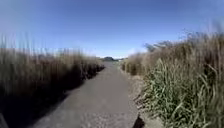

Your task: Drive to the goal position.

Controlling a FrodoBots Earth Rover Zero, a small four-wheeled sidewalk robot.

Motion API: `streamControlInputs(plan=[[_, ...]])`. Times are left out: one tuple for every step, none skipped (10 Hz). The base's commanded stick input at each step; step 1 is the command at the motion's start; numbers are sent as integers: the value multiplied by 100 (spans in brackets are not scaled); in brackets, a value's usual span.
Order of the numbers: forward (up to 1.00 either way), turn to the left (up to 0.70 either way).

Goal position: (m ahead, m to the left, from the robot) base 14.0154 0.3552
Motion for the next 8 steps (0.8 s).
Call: streamControlInputs(plan=[[70, 0], [70, 0], [70, 0], [70, 0], [70, 0], [70, 0], [70, 0], [70, 0]])
